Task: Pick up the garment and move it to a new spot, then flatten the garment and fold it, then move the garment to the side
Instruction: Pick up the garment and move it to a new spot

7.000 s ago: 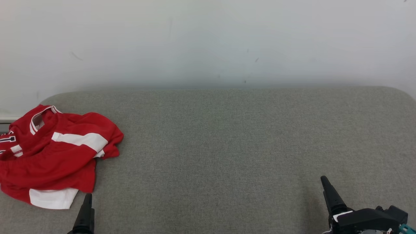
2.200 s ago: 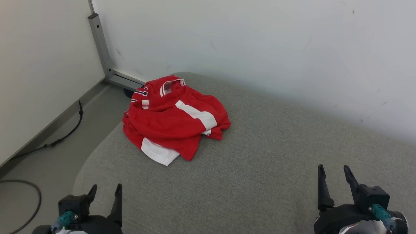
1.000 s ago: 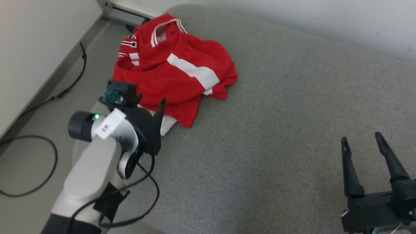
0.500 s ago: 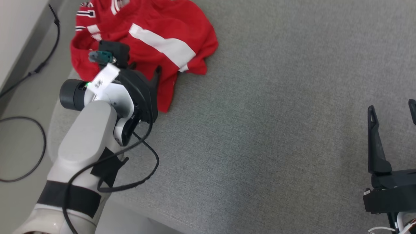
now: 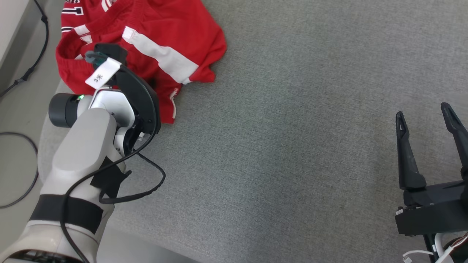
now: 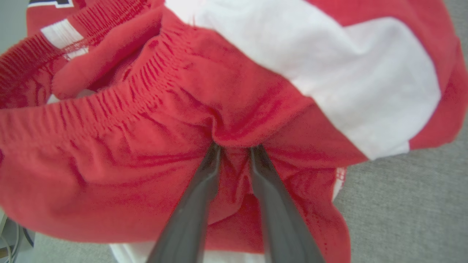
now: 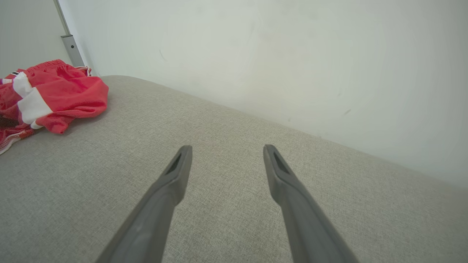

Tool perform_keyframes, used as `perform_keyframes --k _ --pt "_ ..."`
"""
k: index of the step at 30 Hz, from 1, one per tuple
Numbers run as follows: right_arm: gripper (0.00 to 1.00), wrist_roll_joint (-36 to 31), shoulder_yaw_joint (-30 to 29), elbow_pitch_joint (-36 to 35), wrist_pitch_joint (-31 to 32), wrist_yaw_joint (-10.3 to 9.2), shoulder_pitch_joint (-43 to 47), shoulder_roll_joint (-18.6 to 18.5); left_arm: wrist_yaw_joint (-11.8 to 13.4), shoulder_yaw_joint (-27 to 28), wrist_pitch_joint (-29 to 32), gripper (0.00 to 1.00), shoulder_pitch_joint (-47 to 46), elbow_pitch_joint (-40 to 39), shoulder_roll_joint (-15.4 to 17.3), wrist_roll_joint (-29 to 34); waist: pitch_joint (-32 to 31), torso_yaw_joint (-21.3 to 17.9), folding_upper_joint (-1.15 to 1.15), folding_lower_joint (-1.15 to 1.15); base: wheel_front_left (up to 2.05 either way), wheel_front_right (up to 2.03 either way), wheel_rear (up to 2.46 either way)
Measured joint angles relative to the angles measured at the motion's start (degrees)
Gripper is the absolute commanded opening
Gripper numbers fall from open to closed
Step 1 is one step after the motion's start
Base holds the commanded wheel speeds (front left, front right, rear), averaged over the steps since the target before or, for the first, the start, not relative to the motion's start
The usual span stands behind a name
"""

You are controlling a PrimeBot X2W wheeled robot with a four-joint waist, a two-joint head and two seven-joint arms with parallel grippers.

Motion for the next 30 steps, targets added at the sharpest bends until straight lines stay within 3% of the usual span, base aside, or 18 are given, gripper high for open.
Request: perform_keyframes --k 15,30 --pt "1.0 0.16 -1.23 0.71 1.09 -0.09 0.01 1.07 1.09 1.3 -4.02 0.0 -2.4 2.9 -2.35 -0.81 -0.79 0.23 0.0 0.0 0.0 0.0 0.0" --pt "1.0 3.63 -0.89 8.79 -2.34 -0.16 -0.55 4.23 2.04 -0.07 -12.52 0.0 -2.67 2.67 -2.68 -0.19 -8.23 2.01 -0.01 -0.01 0.0 0.0 0.0"
